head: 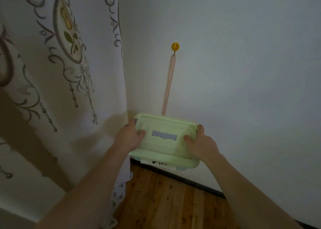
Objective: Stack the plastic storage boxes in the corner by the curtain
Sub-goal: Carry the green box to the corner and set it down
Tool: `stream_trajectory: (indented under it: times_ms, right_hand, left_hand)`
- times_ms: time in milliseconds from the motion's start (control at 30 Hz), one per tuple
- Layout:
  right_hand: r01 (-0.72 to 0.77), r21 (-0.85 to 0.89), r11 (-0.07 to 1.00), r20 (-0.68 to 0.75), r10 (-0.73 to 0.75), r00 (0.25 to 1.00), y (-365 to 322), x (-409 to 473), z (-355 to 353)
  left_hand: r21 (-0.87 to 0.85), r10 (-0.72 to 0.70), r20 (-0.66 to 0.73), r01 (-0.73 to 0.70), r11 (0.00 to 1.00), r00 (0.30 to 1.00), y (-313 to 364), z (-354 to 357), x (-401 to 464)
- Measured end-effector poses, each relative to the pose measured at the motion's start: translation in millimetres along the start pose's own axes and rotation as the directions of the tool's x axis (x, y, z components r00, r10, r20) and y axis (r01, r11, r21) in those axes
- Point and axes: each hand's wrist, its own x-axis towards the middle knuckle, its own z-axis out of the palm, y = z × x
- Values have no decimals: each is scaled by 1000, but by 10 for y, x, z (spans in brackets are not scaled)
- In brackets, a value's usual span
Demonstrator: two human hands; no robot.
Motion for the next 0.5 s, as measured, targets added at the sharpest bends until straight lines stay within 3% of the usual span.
stream_trajectory:
  times_ms: [500]
  right_hand:
    - [-40, 14, 999, 127, 38, 991, 308, 1088, 1126]
  left_hand:
    - [17, -97, 110, 96, 995, 989, -687, 1056, 839]
